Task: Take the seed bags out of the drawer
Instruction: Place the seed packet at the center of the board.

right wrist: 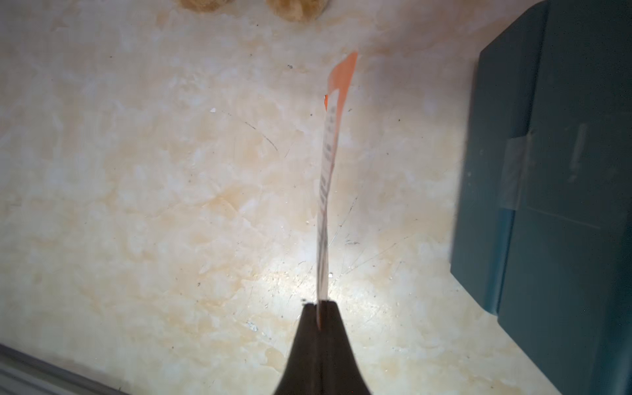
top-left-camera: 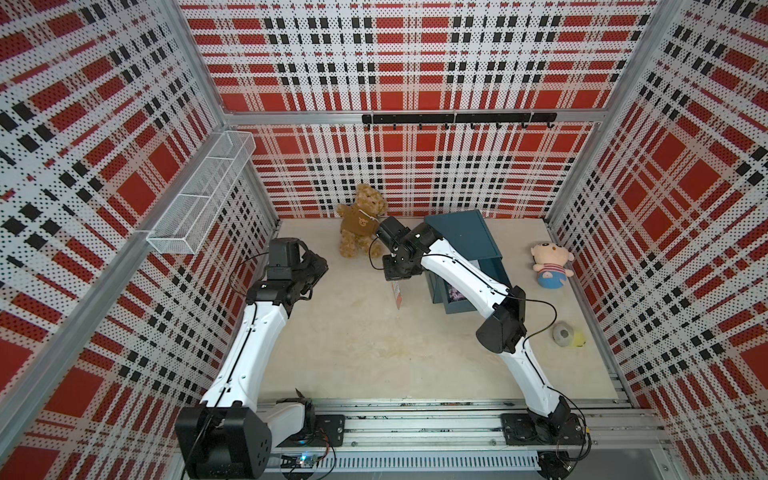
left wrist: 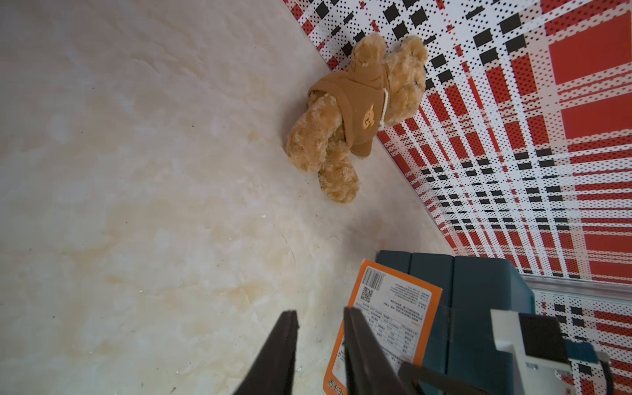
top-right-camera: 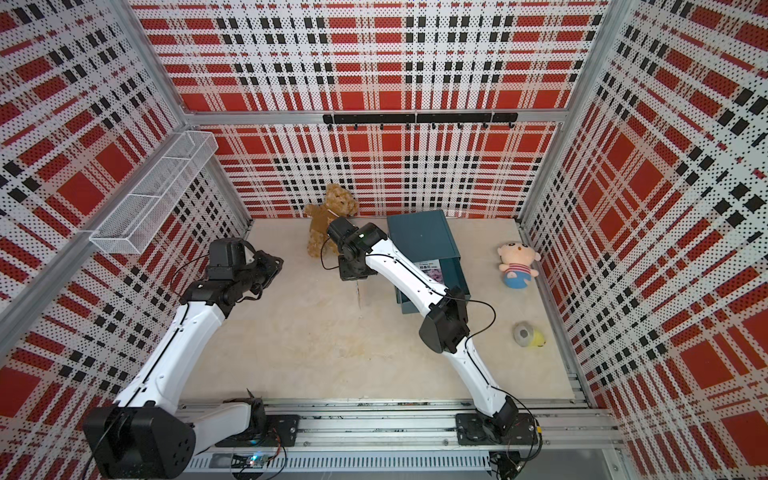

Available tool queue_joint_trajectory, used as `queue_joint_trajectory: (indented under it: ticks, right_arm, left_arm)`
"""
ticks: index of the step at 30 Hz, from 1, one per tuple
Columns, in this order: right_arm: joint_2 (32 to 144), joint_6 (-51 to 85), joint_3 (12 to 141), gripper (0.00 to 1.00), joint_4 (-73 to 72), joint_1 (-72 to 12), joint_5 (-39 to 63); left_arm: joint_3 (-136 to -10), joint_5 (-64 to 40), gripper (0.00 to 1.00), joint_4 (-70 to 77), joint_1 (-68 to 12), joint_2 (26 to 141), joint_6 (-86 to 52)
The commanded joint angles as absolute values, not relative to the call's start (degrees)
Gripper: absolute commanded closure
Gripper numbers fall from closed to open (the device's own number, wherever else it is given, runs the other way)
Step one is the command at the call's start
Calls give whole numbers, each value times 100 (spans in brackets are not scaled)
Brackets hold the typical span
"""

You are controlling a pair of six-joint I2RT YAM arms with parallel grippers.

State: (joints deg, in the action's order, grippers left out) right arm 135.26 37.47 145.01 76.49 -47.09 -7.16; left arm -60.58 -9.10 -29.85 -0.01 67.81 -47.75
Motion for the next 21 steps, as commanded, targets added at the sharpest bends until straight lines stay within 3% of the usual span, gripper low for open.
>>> queue_joint_trajectory:
  ticks: [1, 14, 18, 21]
  right_arm:
    - [13822, 3693, 14695, 100, 7766, -4852, -1151]
    - [14333, 3765, 14748, 100, 7185, -5023, -313]
    - [14322, 3785, 14742, 95, 6923, -5061, 43]
    - [14317, 3758, 14668, 78, 6574, -5105, 658]
  left_arm:
    - [-6071, -1068, 71, -2895, 38, 6688, -4696]
    - [-5978, -1101, 71, -2892, -32, 6627, -4745]
    - [-5992, -1057, 71, -2894, -95, 6618, -4779]
    - [-5985, -1007, 71, -2894, -145, 6605, -4805]
